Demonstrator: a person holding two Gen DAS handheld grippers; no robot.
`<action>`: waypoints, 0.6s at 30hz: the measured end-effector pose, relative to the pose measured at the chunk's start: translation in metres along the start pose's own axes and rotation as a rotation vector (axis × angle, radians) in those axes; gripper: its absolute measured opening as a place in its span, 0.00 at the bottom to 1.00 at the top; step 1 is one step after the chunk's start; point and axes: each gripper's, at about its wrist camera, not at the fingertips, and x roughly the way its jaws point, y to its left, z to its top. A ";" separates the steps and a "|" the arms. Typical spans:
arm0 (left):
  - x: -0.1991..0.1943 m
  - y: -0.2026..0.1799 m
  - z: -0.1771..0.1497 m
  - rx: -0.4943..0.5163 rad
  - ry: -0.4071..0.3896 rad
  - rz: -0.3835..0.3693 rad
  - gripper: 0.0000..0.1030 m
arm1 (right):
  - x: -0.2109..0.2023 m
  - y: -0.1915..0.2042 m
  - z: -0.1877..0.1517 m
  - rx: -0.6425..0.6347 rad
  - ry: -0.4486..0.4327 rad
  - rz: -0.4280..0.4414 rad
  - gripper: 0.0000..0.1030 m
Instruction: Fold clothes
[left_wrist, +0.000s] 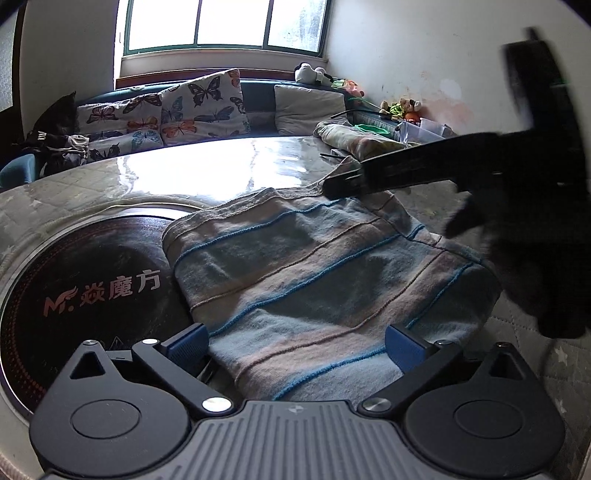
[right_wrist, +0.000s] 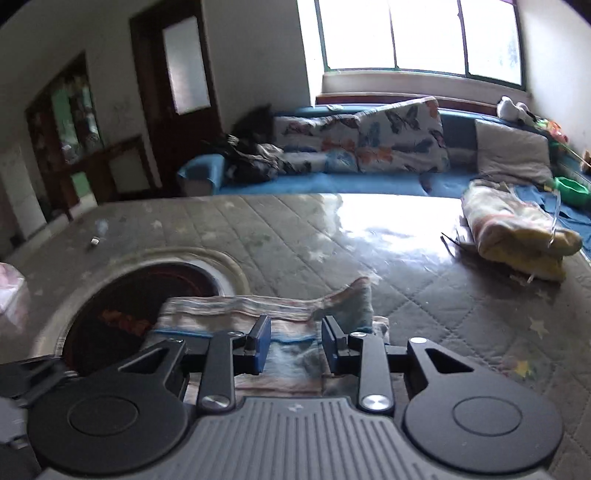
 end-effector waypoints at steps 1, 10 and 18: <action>0.000 0.001 -0.001 0.000 0.000 0.000 1.00 | 0.006 -0.001 -0.001 0.003 0.011 -0.009 0.29; -0.005 0.004 -0.005 0.001 -0.007 0.002 1.00 | 0.027 -0.004 -0.008 -0.021 0.069 -0.040 0.29; -0.016 0.002 -0.009 0.011 -0.024 0.011 1.00 | 0.020 0.024 0.008 -0.053 0.073 0.029 0.29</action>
